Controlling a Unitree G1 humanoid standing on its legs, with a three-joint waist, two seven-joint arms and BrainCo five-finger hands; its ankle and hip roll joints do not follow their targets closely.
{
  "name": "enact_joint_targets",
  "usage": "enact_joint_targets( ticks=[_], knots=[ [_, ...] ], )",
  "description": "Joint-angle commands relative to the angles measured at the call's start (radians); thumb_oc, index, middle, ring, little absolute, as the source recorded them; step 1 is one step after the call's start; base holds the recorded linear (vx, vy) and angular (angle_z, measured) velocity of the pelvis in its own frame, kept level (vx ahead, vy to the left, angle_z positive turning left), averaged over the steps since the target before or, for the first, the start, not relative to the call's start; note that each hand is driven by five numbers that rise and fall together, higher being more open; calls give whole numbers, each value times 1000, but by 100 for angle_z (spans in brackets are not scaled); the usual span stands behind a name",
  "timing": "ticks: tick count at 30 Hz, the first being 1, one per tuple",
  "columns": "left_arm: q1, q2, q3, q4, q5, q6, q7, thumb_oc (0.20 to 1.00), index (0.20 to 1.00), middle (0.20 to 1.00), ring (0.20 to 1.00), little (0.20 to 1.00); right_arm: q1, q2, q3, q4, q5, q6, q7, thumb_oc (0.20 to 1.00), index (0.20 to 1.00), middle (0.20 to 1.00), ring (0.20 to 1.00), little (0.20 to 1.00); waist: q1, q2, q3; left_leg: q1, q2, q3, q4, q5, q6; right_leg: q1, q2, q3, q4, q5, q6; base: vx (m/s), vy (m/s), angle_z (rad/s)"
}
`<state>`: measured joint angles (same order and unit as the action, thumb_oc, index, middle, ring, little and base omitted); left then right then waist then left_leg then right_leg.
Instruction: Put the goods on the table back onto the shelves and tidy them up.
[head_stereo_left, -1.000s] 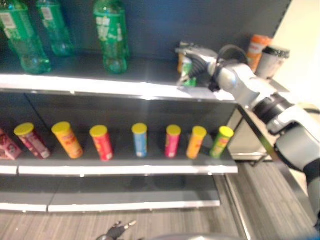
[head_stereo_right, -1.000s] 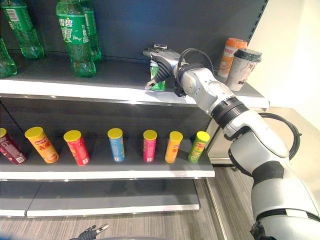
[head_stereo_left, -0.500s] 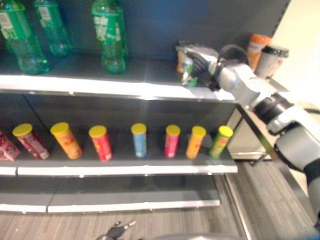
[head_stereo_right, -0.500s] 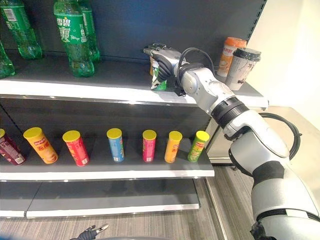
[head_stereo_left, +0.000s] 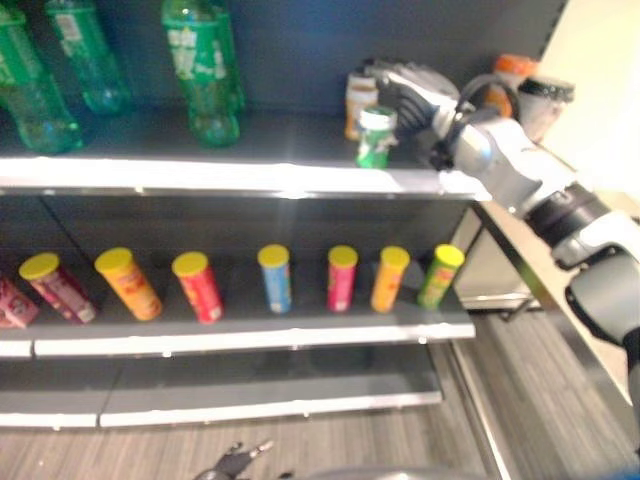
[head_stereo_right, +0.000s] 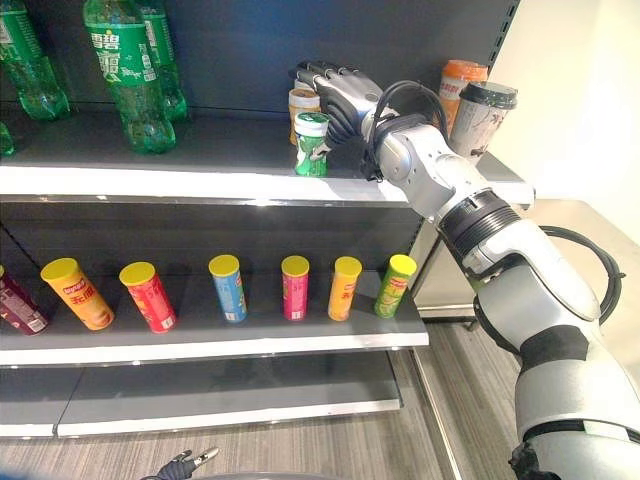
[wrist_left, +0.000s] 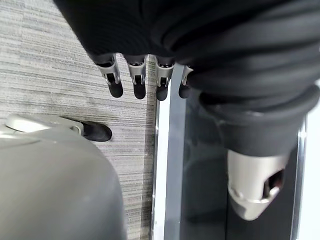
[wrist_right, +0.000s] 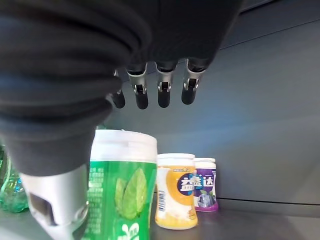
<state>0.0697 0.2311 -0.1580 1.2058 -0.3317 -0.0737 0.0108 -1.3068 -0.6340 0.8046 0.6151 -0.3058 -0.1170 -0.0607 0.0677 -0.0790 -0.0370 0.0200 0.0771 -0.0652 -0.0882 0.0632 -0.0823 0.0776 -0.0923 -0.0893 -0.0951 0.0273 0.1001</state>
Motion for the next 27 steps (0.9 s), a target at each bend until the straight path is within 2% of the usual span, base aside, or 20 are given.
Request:
enact_joint_targets(
  ticks=[1, 3, 9, 12, 17, 19, 20, 21, 23, 25, 26, 27],
  knots=[
    [-79, 19, -14, 38, 29, -32, 13, 1000, 1000, 1000, 1000, 1000, -47, -52, -77, 23, 30, 23, -76, 1000, 1000, 1000, 1000, 1000, 19, -50, 16, 66, -31, -26, 1, -130, 21, 46, -19, 18, 8, -30, 0, 0, 0, 0],
    [-66, 16, 0, 41, 38, -27, 17, 1000, 1000, 1000, 1000, 1000, 9, -63, -167, -54, 90, 27, -97, 1000, 1000, 1000, 1000, 1000, 7, -44, 18, 67, -31, -19, 1, -133, 22, 43, -19, 22, 8, -29, 0, -1, 2, -2],
    [-49, 10, 25, 40, 55, -20, 15, 1000, 1000, 1000, 1000, 1000, 128, -77, -304, -167, 214, 25, -107, 1000, 1000, 1000, 1000, 1000, -21, -29, 22, 74, -29, 2, 1, -136, 24, 37, -21, 36, 11, -26, -1, -20, 3, -9],
    [-39, 8, 29, 37, 60, -16, 9, 1000, 1000, 1000, 1000, 1000, 167, -81, -328, -195, 277, 18, -90, 1000, 1000, 1000, 1000, 1000, -25, -24, 21, 77, -29, 17, 1, -137, 23, 35, -20, 47, 8, -25, 1, -19, 7, -13],
    [-39, 8, 29, 37, 60, -16, 9, 1000, 1000, 1000, 1000, 1000, 167, -81, -328, -195, 277, 18, -90, 1000, 1000, 1000, 1000, 1000, -25, -24, 21, 77, -29, 18, 1, -137, 23, 35, -20, 47, 8, -25, 1, -8, 4, -10],
    [-26, 0, 44, 35, 60, -8, 4, 1000, 1000, 1000, 1000, 1000, 259, -72, -365, -250, 385, 11, -65, 1000, 1000, 1000, 1000, 1000, -34, -14, 23, 80, -30, 33, 1, -138, 23, 32, -18, 61, 8, -27, 1, -46, 24, -2],
    [-26, 0, 44, 34, 60, -8, 4, 1000, 1000, 1000, 1000, 1000, 261, -73, -366, -252, 385, 11, -65, 1000, 1000, 1000, 1000, 1000, -34, -15, 22, 80, -30, 33, 1, -138, 23, 32, -18, 61, 8, -27, 1, -46, 22, -5],
    [-22, -10, 57, 38, 60, 3, -3, 1000, 1000, 1000, 1000, 1000, 355, -47, -384, -314, 499, 12, -25, 1000, 1000, 1000, 1000, 1000, -46, -10, 23, 80, -32, 40, 1, -137, 22, 31, -17, 68, 8, -29, 0, -39, 19, -13],
    [-15, -13, 61, 39, 59, 10, -8, 1000, 1000, 1000, 1000, 1000, 412, -30, -386, -365, 611, 11, 4, 1000, 1000, 1000, 1000, 1000, -50, -10, 24, 80, -33, 43, 1, -137, 21, 31, -18, 70, 8, -30, 0, -39, 19, -17],
    [-19, -18, 57, 37, 59, 19, -19, 1000, 1000, 1000, 1000, 1000, 432, -32, -338, -398, 756, 28, 50, 1000, 1000, 1000, 1000, 1000, -59, -11, 26, 79, -35, 49, 1, -134, 18, 28, -20, 75, 8, -28, 0, -40, 23, -9],
    [-18, -18, 57, 37, 59, 19, -19, 1000, 1000, 1000, 1000, 1000, 431, -32, -338, -397, 757, 28, 50, 1000, 1000, 1000, 1000, 1000, -59, -11, 26, 79, -35, 49, 1, -134, 18, 28, -19, 75, 8, -28, 0, -65, 38, -5],
    [-26, -20, 40, 31, 64, 27, -28, 1000, 1000, 1000, 1000, 1000, 423, -57, -277, -397, 880, 55, 83, 1000, 1000, 1000, 1000, 1000, -65, -14, 28, 77, -36, 55, 1, -132, 16, 22, -20, 79, 10, -26, 1, -43, 25, -4]
  ],
)
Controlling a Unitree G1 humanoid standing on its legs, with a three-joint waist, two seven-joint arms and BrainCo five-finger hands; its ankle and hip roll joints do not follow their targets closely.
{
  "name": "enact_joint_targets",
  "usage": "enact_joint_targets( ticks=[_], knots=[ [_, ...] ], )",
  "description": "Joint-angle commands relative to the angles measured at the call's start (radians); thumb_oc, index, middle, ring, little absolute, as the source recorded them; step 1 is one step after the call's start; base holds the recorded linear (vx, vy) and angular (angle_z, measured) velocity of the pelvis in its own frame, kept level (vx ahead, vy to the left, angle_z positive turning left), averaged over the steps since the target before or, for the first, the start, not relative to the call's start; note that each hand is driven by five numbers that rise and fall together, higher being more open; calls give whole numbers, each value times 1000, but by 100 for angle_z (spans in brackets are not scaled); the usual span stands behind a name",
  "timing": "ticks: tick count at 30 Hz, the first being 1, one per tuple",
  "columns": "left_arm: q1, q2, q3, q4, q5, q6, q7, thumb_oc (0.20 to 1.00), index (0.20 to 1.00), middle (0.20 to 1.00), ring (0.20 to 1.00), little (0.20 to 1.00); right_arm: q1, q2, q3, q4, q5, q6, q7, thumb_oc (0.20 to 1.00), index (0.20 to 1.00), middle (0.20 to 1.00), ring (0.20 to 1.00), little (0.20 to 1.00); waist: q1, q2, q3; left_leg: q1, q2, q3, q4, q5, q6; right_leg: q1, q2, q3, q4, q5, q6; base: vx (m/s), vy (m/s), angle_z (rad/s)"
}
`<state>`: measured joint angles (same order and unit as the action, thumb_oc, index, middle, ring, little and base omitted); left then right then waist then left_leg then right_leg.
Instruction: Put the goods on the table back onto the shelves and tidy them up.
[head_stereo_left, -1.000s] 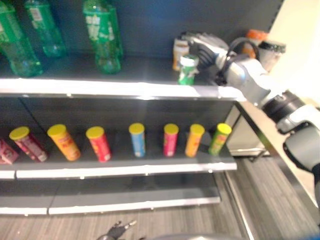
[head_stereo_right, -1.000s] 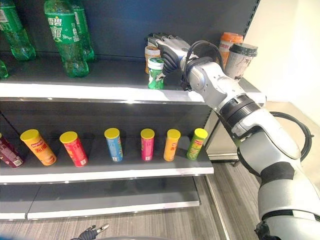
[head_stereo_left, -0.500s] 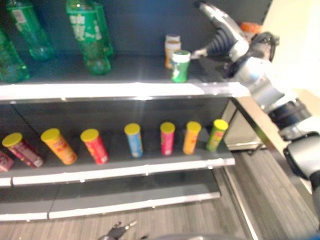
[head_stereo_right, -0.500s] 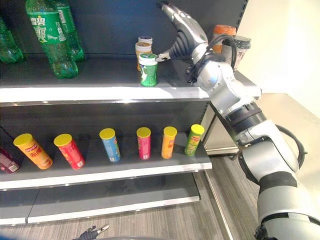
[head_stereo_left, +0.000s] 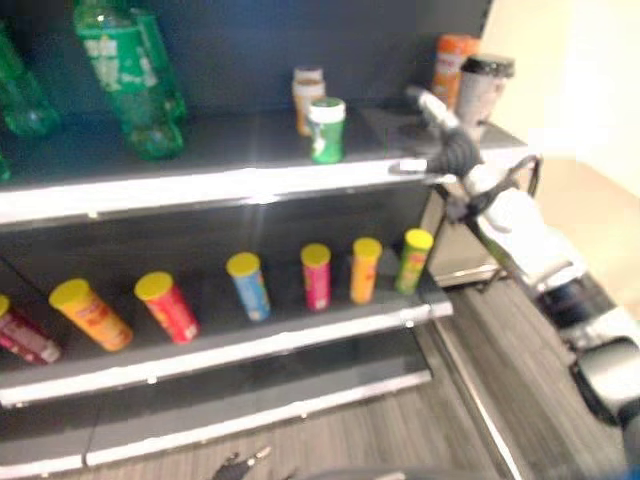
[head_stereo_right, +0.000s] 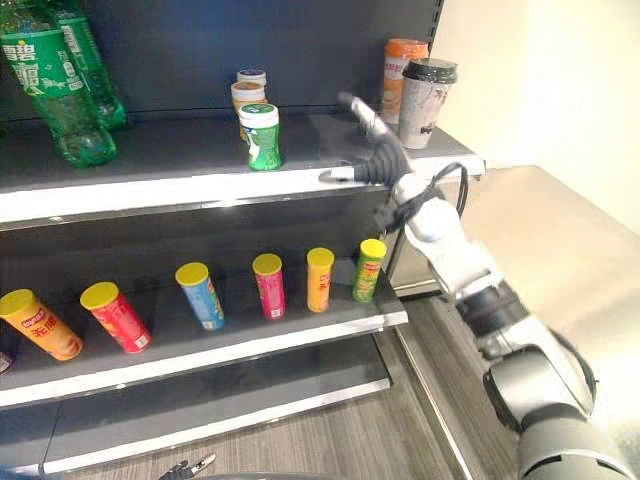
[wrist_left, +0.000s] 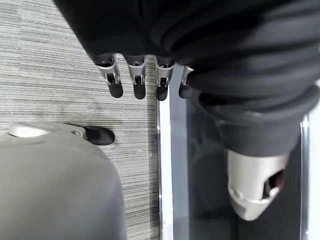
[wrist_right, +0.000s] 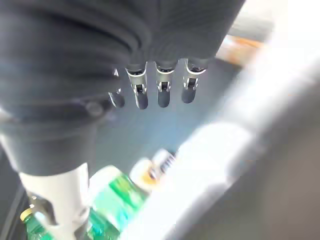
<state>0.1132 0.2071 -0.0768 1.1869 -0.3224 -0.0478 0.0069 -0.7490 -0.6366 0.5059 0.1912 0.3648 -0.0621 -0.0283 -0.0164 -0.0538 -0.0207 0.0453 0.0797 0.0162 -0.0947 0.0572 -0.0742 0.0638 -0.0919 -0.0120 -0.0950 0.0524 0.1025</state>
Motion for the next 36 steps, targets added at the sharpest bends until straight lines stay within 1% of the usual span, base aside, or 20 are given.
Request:
enact_joint_targets(
  ticks=[1, 3, 4, 5, 6, 7, 9, 13, 14, 15, 16, 17, 18, 24, 25, 26, 27, 30, 33, 36],
  knots=[
    [-69, 3, -41, 50, 55, 2, -24, 1000, 1000, 1000, 1000, 1000, -136, -55, 23, 27, 210, 0, 50, 1000, 1000, 1000, 1000, 1000, 19, -39, 12, 52, -38, -26, 7, -126, 8, 36, -20, 2, 10, -51, -1, -57, 35, -6],
    [-75, 4, -56, 47, 56, 7, -28, 1000, 1000, 1000, 1000, 1000, -157, -72, 64, 33, 281, 18, 56, 1000, 1000, 1000, 1000, 1000, 15, -41, 13, 51, -39, -22, 7, -125, 7, 30, -21, 7, 13, -49, 0, -29, 24, -11],
    [-71, 7, -58, 42, 57, 6, -25, 1000, 1000, 1000, 1000, 1000, -175, -106, 81, 23, 278, 26, 51, 1000, 1000, 1000, 1000, 1000, 11, -43, 12, 51, -40, -19, 7, -125, 6, 28, -22, 9, 14, -46, 2, -22, 18, -12],
    [-71, 7, -58, 42, 57, 6, -25, 1000, 1000, 1000, 1000, 1000, -175, -106, 81, 23, 278, 26, 51, 1000, 1000, 1000, 1000, 1000, 12, -43, 12, 51, -40, -19, 7, -125, 6, 28, -22, 9, 14, -46, 2, -36, 31, -11],
    [-77, 11, -65, 50, 50, 15, -23, 1000, 1000, 1000, 1000, 1000, -238, -113, 120, 69, 289, 46, 27, 1000, 1000, 1000, 1000, 1000, 12, -46, 12, 48, -40, -14, 7, -124, 6, 24, -23, 9, 15, -43, 3, -23, 22, -9],
    [-77, 10, -64, 50, 50, 15, -23, 1000, 1000, 1000, 1000, 1000, -239, -113, 120, 69, 289, 46, 27, 1000, 1000, 1000, 1000, 1000, 11, -45, 12, 48, -40, -14, 7, -124, 6, 24, -23, 9, 15, -43, 3, -30, 37, -8],
    [-82, 13, -64, 54, 41, 21, -14, 1000, 1000, 1000, 1000, 1000, -280, -98, 117, 108, 267, 53, -4, 1000, 1000, 1000, 1000, 1000, 13, -46, 13, 47, -41, -13, 7, -123, 7, 21, -24, 10, 18, -40, 4, -19, 27, -6],
    [-79, 16, -63, 58, 29, 24, 2, 1000, 1000, 1000, 1000, 1000, -330, -40, 94, 155, 198, 63, -43, 1000, 1000, 1000, 1000, 1000, 18, -48, 13, 45, -42, -17, 7, -124, 12, 20, -26, 6, 21, -38, 3, -5, 6, -1],
    [-75, 17, -62, 63, 28, 25, 8, 1000, 1000, 1000, 1000, 1000, -349, 3, 78, 199, 143, 71, -65, 1000, 1000, 1000, 1000, 1000, 21, -49, 12, 44, -43, -19, 7, -125, 15, 20, -28, 4, 22, -36, 3, 0, 0, 0],
    [-75, 17, -62, 64, 28, 25, 8, 1000, 1000, 1000, 1000, 1000, -350, 3, 78, 200, 143, 70, -65, 1000, 1000, 1000, 1000, 1000, 21, -49, 12, 45, -43, -19, 7, -125, 15, 20, -28, 4, 22, -36, 3, 0, 0, 0],
    [-76, 19, -62, 65, 28, 22, 13, 1000, 1000, 1000, 1000, 1000, -371, 32, 73, 238, 105, 72, -74, 1000, 1000, 1000, 1000, 1000, 24, -49, 12, 45, -43, -21, 7, -125, 16, 21, -30, 4, 22, -34, 2, 0, 0, 0],
    [-78, 18, -66, 67, 21, 20, 19, 1000, 1000, 1000, 1000, 1000, -380, 91, 52, 280, 75, 67, -95, 1000, 1000, 1000, 1000, 1000, 29, -47, 13, 45, -44, -25, 7, -126, 21, 21, -31, 3, 23, -31, 2, 0, 0, 0],
    [-77, 19, -66, 67, 21, 20, 19, 1000, 1000, 1000, 1000, 1000, -380, 91, 52, 280, 75, 67, -95, 1000, 1000, 1000, 1000, 1000, 29, -48, 13, 45, -44, -25, 7, -126, 21, 21, -31, 3, 22, -31, 2, 0, 0, 0],
    [-81, 14, -74, 68, 22, 14, 29, 1000, 1000, 1000, 1000, 1000, -405, 225, -1, 387, -50, 71, -141, 1000, 1000, 1000, 1000, 1000, 43, -48, 16, 46, -50, -36, 7, -129, 30, 24, -38, 0, 21, -22, 1, -1, 11, 2],
    [-81, 15, -74, 68, 22, 14, 29, 1000, 1000, 1000, 1000, 1000, -405, 225, -1, 387, -51, 70, -141, 1000, 1000, 1000, 1000, 1000, 42, -49, 16, 46, -50, -36, 7, -129, 30, 24, -38, 0, 21, -22, 1, 0, 0, 0],
    [-87, 15, -79, 68, 20, 8, 34, 1000, 1000, 1000, 1000, 1000, -426, 275, -18, 446, -93, 76, -159, 1000, 1000, 1000, 1000, 1000, 51, -51, 16, 47, -52, -42, 7, -131, 34, 24, -41, -3, 21, -17, 1, 0, 0, 0],
    [-87, 15, -79, 68, 20, 8, 34, 1000, 1000, 1000, 1000, 1000, -427, 275, -18, 447, -93, 75, -159, 1000, 1000, 1000, 1000, 1000, 50, -51, 16, 47, -52, -42, 7, -131, 34, 24, -41, -3, 21, -17, 1, 0, 0, 0],
    [-93, 14, -93, 71, 28, 5, 36, 1000, 1000, 1000, 1000, 1000, -458, 322, -37, 520, -139, 81, -183, 1000, 1000, 1000, 1000, 1000, 59, -52, 17, 46, -54, -48, 7, -132, 39, 24, -44, -7, 23, -14, 1, -5, 18, 4],
    [-97, 16, -99, 70, 32, 4, 37, 1000, 1000, 1000, 1000, 1000, -476, 340, -45, 550, -163, 83, -198, 1000, 1000, 1000, 1000, 1000, 63, -53, 17, 45, -55, -51, 7, -132, 40, 25, -45, -9, 24, -13, 1, 0, 14, 5],
    [-107, 14, -116, 68, 35, 4, 43, 1000, 1000, 1000, 1000, 1000, -510, 380, -55, 621, -200, 92, -225, 1000, 1000, 1000, 1000, 1000, 72, -55, 16, 46, -59, -57, 7, -134, 44, 28, -46, -9, 23, -13, 1, -1, 21, 8]
  ],
)
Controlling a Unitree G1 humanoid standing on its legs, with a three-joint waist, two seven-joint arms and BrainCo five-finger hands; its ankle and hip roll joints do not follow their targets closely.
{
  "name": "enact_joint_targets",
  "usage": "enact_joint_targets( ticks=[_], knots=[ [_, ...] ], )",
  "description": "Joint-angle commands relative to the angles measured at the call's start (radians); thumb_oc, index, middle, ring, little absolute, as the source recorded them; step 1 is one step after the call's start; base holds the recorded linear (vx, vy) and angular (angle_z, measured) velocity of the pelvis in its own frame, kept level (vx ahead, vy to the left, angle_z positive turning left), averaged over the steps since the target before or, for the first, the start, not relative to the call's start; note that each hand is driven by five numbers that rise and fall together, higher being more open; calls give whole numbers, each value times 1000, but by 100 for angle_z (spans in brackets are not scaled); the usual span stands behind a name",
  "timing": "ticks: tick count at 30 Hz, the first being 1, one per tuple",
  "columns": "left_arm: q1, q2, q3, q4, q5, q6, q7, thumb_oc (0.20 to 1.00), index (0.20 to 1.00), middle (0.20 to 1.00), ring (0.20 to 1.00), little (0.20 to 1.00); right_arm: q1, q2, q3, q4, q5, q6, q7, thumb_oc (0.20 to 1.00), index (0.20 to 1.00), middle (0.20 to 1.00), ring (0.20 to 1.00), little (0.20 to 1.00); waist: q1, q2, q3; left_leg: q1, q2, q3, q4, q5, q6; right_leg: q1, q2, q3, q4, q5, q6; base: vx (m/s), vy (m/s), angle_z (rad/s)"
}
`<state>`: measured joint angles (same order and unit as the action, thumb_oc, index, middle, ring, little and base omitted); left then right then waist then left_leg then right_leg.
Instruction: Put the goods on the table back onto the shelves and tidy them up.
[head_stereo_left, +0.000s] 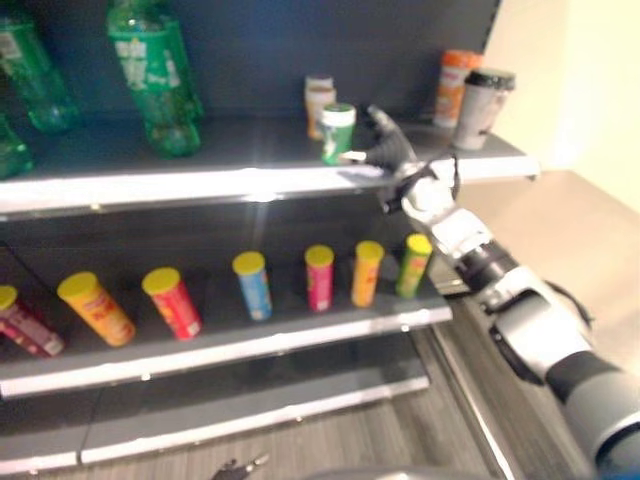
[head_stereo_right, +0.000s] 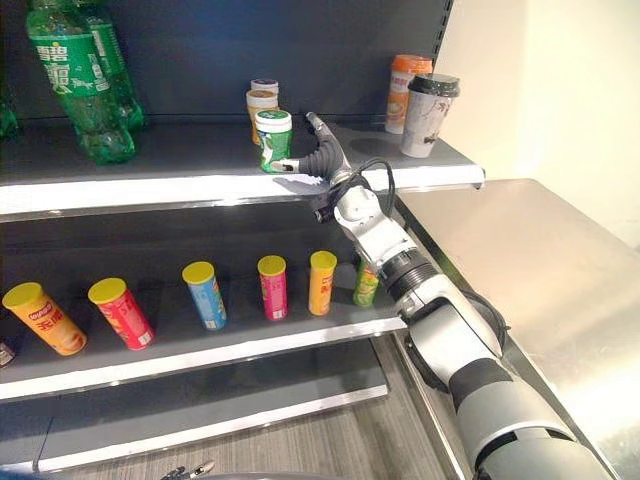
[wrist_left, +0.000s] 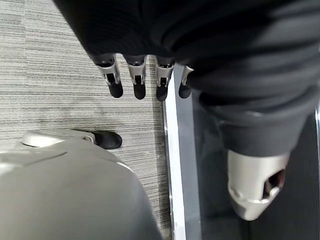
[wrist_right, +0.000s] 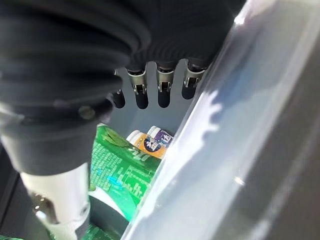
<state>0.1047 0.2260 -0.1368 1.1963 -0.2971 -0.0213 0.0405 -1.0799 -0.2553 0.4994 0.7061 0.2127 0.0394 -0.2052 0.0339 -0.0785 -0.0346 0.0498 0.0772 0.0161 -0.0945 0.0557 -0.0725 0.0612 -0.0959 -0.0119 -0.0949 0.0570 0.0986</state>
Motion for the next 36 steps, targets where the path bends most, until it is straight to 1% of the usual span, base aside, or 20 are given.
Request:
enact_joint_targets(
  ticks=[1, 5, 14, 19, 21, 27, 36],
  knots=[
    [-99, -5, -56, 59, 10, -22, 10, 1000, 1000, 1000, 1000, 1000, -180, -1, -48, 107, -48, -10, -48, 1000, 1000, 1000, 1000, 1000, 22, -30, 30, 42, -56, -57, 7, -132, 42, 31, -43, -10, 23, -18, 5, -4, 23, 4],
    [-115, -6, -72, 59, 20, -25, 15, 1000, 1000, 1000, 1000, 1000, -204, 34, -58, 160, -76, -7, -67, 1000, 1000, 1000, 1000, 1000, 32, -30, 32, 43, -61, -63, 7, -134, 47, 32, -47, -11, 25, -18, 8, -3, 25, 1],
    [-126, -7, -89, 60, 40, -24, 24, 1000, 1000, 1000, 1000, 1000, -205, 74, -61, 164, -129, 7, -82, 1000, 1000, 1000, 1000, 1000, 43, -27, 36, 42, -78, -67, 7, -137, 59, 25, -61, -11, 42, -13, 17, -5, 25, 0],
    [-126, -7, -89, 60, 40, -24, 24, 1000, 1000, 1000, 1000, 1000, -205, 74, -61, 164, -129, 7, -82, 1000, 1000, 1000, 1000, 1000, 43, -27, 36, 42, -78, -67, 7, -137, 59, 25, -61, -11, 42, -13, 17, -4, 20, 0],
    [-129, -7, -99, 61, 60, -25, 28, 1000, 1000, 1000, 1000, 1000, -203, 92, -62, 154, -168, 16, -87, 1000, 1000, 1000, 1000, 1000, 46, -25, 40, 44, -89, -66, 7, -140, 69, 14, -76, -7, 59, -9, 25, -22, 109, -1],
    [-134, -2, -109, 60, 75, -24, 29, 1000, 1000, 1000, 1000, 1000, -210, 108, -75, 175, -192, 22, -93, 1000, 1000, 1000, 1000, 1000, 52, -24, 42, 49, -102, -65, 7, -143, 80, 8, -91, -8, 78, -2, 32, -6, 57, 0],
    [-133, 4, -111, 64, 75, -24, 29, 1000, 1000, 1000, 1000, 1000, -237, 110, -88, 240, -175, 24, -102, 1000, 1000, 1000, 1000, 1000, 64, -29, 43, 46, -114, -67, 7, -143, 87, 0, -104, -15, 95, 8, 41, -2, 19, 1]
  ],
)
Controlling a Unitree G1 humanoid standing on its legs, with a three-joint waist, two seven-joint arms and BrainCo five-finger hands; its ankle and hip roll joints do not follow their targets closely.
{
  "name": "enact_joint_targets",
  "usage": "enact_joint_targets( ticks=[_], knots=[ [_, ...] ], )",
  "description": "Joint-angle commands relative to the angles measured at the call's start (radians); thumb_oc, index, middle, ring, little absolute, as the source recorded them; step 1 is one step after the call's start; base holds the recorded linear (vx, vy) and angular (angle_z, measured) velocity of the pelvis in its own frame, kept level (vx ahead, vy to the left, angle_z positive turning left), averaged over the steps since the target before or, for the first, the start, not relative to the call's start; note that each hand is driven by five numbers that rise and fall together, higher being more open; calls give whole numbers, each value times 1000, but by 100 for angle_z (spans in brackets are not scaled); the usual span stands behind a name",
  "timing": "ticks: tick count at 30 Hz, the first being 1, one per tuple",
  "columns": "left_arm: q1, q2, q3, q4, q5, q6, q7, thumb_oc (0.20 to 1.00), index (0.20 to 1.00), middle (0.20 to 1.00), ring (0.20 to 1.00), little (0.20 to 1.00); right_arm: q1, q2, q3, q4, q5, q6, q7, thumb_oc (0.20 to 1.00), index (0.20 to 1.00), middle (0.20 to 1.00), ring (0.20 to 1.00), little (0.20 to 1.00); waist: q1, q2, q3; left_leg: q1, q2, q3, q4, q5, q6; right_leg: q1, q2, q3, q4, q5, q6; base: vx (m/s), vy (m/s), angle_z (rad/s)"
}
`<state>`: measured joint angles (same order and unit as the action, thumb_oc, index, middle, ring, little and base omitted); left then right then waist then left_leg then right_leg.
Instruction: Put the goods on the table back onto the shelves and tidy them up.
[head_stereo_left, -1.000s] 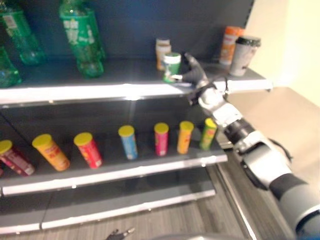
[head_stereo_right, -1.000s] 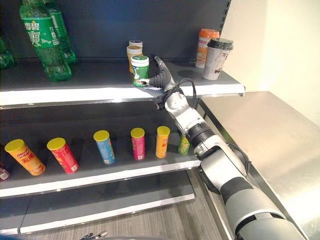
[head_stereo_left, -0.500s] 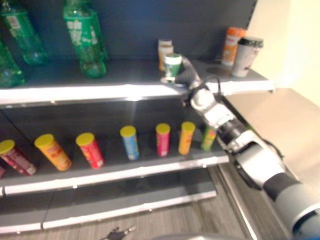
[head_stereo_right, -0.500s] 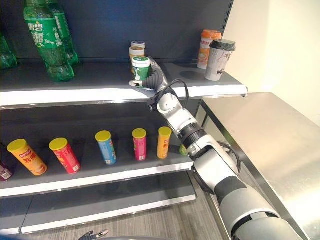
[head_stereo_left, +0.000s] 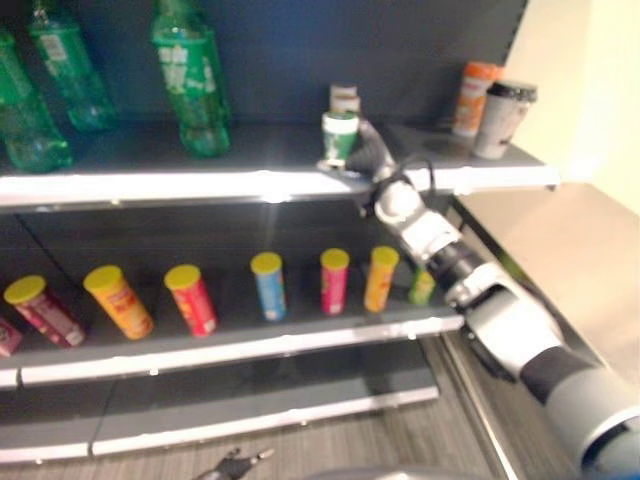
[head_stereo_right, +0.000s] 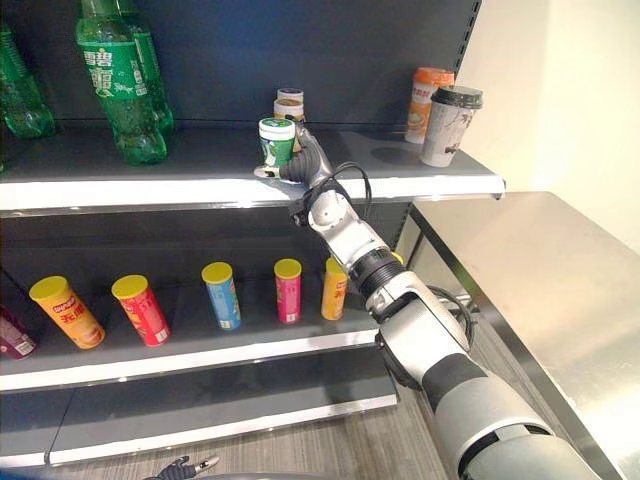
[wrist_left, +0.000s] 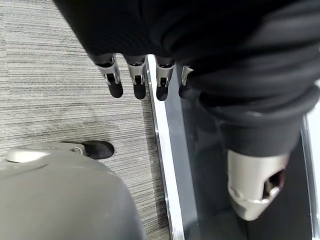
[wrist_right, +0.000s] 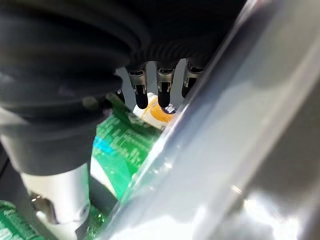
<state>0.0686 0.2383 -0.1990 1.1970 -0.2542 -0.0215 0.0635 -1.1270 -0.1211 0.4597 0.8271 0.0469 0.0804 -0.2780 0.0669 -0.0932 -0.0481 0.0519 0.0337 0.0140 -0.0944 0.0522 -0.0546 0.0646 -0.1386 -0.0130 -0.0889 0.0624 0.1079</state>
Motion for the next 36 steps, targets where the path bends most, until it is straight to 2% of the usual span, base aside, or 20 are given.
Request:
enact_joint_targets(
  ticks=[1, 12, 25, 32, 33, 34, 36],
  knots=[
    [-97, -9, -48, 64, 32, -23, 7, 1000, 1000, 1000, 1000, 1000, -190, -25, -48, 119, -9, -18, -29, 1000, 1000, 1000, 1000, 1000, 31, -14, 56, 44, -71, -65, 7, -140, 69, -4, -62, -13, 89, 2, 31, 0, 0, 0],
    [-105, -10, -45, 76, 22, -19, 7, 1000, 1000, 1000, 1000, 1000, -246, -107, -66, 139, 2, -21, -73, 1000, 1000, 1000, 1000, 1000, 18, -17, 52, 46, -75, -52, 7, -143, 71, -10, -64, -11, 73, 16, 35, -1, 0, 0],
    [-84, -23, 11, 65, 53, 3, 18, 1000, 1000, 1000, 1000, 1000, -66, -278, -174, -401, -58, -35, -144, 1000, 1000, 1000, 1000, 1000, -21, -3, 45, 54, -59, -6, 7, -147, 63, -6, -53, 14, 42, 3, 27, -12, -27, -10],
    [-64, -31, 57, 68, 64, 10, 30, 1000, 1000, 1000, 1000, 1000, 68, -376, -196, -715, -19, -91, -76, 1000, 1000, 1000, 1000, 1000, -51, 5, 43, 55, -48, 11, 7, -143, 54, -8, -46, 24, 42, -3, 22, -5, -21, -2],
    [-60, -39, 76, 72, 63, 9, 28, 1000, 1000, 1000, 1000, 1000, 133, -441, -209, -817, 9, -117, -44, 1000, 1000, 1000, 1000, 1000, -68, 7, 42, 56, -45, 17, 7, -142, 52, -11, -42, 26, 44, -3, 21, 0, 0, 0],
    [-60, -38, 75, 72, 63, 9, 28, 1000, 1000, 1000, 1000, 1000, 135, -442, -211, -819, 9, -116, -44, 1000, 1000, 1000, 1000, 1000, -67, 7, 42, 56, -45, 17, 7, -142, 52, -11, -42, 26, 44, -3, 21, 0, 0, 0],
    [-55, -49, 101, 79, 55, 8, 26, 1000, 1000, 1000, 1000, 1000, 222, -503, -243, -900, 65, -154, -13, 1000, 1000, 1000, 1000, 1000, -88, 8, 41, 56, -41, 26, 7, -140, 50, -14, -38, 31, 42, -1, 21, -14, -9, -5]
  ],
)
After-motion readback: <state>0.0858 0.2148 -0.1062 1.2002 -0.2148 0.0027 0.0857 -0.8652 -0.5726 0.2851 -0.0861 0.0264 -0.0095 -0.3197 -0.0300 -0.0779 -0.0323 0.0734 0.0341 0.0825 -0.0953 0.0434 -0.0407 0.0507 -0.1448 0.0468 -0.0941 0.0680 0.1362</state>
